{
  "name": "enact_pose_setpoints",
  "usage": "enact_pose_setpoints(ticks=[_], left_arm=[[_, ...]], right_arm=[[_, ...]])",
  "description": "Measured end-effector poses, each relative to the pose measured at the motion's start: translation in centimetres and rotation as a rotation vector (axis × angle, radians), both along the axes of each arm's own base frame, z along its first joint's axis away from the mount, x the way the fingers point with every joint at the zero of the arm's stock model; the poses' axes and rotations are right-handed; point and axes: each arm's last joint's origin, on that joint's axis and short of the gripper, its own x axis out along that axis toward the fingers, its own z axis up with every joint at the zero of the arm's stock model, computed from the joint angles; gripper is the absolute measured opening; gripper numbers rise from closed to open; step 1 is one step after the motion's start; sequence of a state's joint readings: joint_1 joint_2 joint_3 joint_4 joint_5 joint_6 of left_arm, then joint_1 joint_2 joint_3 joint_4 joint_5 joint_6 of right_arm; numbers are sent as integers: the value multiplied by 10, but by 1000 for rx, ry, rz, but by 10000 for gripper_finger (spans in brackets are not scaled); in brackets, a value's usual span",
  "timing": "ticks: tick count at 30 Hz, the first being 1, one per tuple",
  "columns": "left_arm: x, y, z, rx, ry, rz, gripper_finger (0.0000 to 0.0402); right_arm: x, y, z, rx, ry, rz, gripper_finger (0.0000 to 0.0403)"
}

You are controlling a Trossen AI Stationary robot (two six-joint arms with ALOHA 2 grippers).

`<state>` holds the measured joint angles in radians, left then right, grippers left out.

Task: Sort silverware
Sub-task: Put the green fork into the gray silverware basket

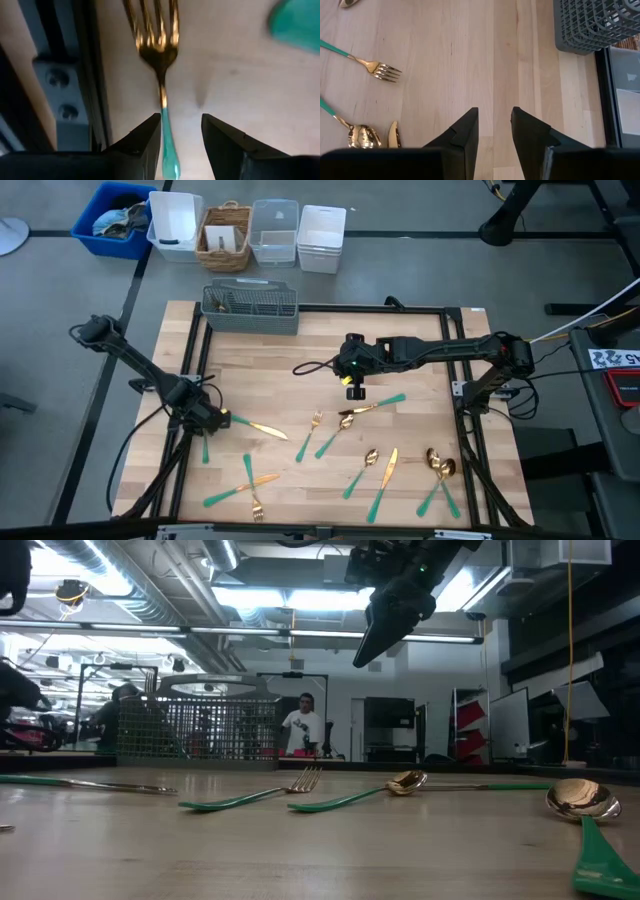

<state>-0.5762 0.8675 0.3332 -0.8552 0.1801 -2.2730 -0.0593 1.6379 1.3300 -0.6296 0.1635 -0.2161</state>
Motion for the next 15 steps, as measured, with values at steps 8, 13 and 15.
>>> enact_pose_setpoints(ticks=[8,13,15], left_arm=[[2,-1,-5,47,43,-27,133],[2,1,-5,86,24,-47,123],[2,1,-5,88,23,-61,115]], right_arm=[[0,0,0,0,0,0,115],[0,0,0,0,0,0,115],[0,0,0,0,0,0,115]])
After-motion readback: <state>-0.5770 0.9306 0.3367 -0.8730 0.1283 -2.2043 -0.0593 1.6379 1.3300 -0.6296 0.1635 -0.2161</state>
